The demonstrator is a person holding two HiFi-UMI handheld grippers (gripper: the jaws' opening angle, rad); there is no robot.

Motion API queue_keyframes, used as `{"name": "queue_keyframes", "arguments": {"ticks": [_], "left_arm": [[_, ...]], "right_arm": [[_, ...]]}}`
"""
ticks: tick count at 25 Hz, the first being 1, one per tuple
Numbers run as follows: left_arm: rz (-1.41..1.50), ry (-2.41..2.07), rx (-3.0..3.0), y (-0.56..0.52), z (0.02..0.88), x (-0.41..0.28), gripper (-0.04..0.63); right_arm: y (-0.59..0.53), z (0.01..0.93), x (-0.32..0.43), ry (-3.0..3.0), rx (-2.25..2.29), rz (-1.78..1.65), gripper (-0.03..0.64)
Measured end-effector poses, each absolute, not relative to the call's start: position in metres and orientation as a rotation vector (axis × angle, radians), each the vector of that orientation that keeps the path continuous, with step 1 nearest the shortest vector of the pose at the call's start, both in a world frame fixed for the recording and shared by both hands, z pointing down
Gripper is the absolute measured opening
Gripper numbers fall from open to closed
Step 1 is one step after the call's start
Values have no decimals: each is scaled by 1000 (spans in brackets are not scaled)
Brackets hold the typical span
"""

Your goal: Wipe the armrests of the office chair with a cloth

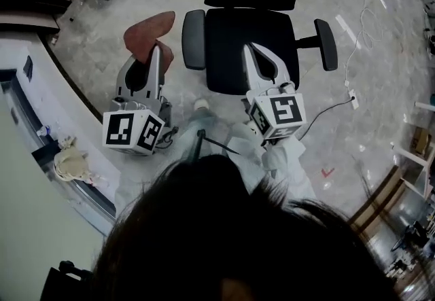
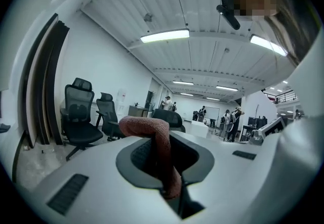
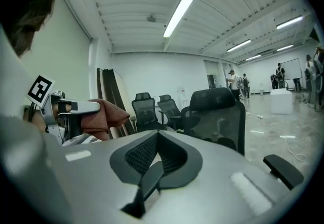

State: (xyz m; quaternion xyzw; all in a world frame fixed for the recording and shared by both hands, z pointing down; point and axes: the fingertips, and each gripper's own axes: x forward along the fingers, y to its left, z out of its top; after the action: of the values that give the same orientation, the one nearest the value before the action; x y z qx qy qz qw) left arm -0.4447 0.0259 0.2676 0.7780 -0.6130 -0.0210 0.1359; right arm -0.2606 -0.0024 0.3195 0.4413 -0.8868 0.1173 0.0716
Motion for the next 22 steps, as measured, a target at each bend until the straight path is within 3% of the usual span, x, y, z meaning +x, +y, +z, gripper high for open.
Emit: {"name": "queue_keyframes", "arguments": {"ticks": [8, 22], "left_arm": [[85, -1620, 2266, -35, 335, -448, 38], [884, -1427, 2258, -168, 535, -428, 38]], "right_arm": [[-35, 366, -295, -2610, 1306, 453, 2], [-14, 496, -290, -2439, 1155, 780, 2]]}}
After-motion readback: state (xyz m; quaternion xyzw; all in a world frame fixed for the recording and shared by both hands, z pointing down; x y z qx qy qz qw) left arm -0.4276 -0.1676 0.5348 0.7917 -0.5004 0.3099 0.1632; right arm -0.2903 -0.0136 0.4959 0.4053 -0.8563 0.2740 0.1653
